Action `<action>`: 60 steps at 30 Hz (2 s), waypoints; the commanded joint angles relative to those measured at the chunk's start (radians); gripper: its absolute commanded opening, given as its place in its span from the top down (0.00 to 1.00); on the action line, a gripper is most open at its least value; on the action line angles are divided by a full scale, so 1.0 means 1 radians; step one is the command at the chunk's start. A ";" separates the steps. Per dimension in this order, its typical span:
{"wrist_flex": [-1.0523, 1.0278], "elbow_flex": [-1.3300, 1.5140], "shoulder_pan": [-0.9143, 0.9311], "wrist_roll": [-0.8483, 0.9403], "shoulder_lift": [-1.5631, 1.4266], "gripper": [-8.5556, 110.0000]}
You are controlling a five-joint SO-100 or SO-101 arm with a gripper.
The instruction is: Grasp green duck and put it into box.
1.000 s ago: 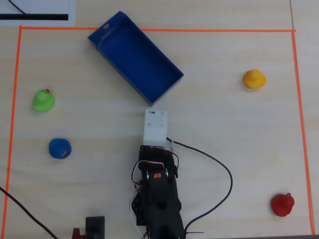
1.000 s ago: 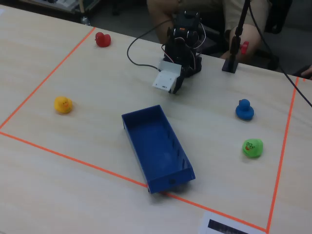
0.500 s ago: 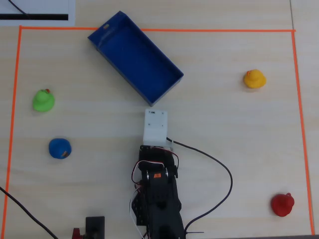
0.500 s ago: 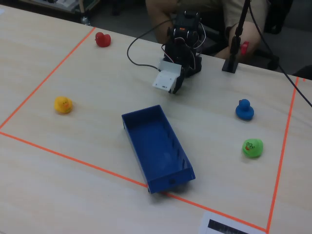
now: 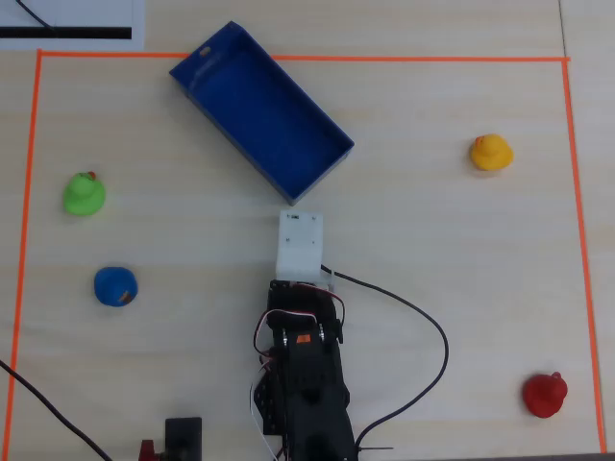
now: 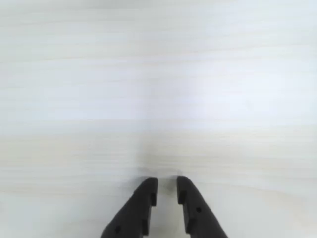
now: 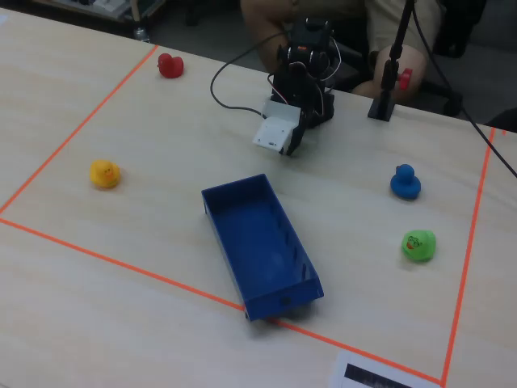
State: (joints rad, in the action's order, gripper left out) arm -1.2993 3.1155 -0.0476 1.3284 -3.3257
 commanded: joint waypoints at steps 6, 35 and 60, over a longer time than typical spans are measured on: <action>-0.014 -0.005 -0.003 -0.008 0.014 0.90; -0.014 -0.005 -0.002 -0.009 0.014 0.90; -0.091 -1.022 -0.219 -0.201 0.808 0.84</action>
State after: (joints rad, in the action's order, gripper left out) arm -1.3775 2.3255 -0.1043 1.2471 -2.6032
